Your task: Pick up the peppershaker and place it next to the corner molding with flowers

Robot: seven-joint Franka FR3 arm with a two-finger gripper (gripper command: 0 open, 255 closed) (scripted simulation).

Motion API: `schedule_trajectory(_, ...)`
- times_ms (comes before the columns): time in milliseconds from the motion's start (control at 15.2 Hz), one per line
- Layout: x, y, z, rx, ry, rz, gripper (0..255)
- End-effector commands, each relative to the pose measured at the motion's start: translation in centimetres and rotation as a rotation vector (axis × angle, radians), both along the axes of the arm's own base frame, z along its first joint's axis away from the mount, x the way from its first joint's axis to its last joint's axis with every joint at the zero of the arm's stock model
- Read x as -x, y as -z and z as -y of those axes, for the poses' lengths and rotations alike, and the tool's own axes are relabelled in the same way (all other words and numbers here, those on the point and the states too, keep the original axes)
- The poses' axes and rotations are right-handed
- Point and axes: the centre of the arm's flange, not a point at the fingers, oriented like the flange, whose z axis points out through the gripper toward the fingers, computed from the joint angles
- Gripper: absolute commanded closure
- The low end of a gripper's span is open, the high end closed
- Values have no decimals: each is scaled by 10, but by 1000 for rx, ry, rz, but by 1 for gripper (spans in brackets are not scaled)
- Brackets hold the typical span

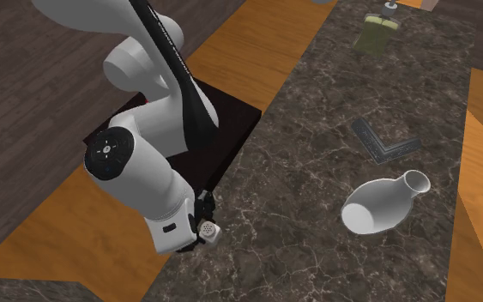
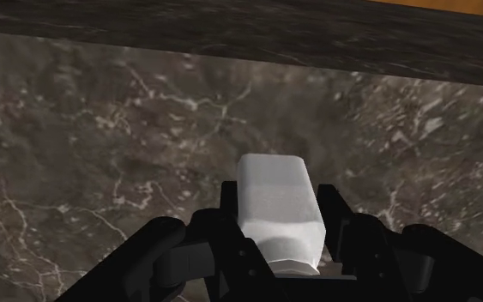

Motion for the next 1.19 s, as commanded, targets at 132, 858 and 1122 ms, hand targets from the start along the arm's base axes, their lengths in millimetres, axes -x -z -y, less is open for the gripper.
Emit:
schedule_trajectory(132, 0, -20, -1, 0, 0, -1, 255)
schedule_trajectory(858, 0, -79, -1, 0, 0, -1, 255)
schedule_trajectory(1122, 0, -100, -1, 0, 0, -1, 255)
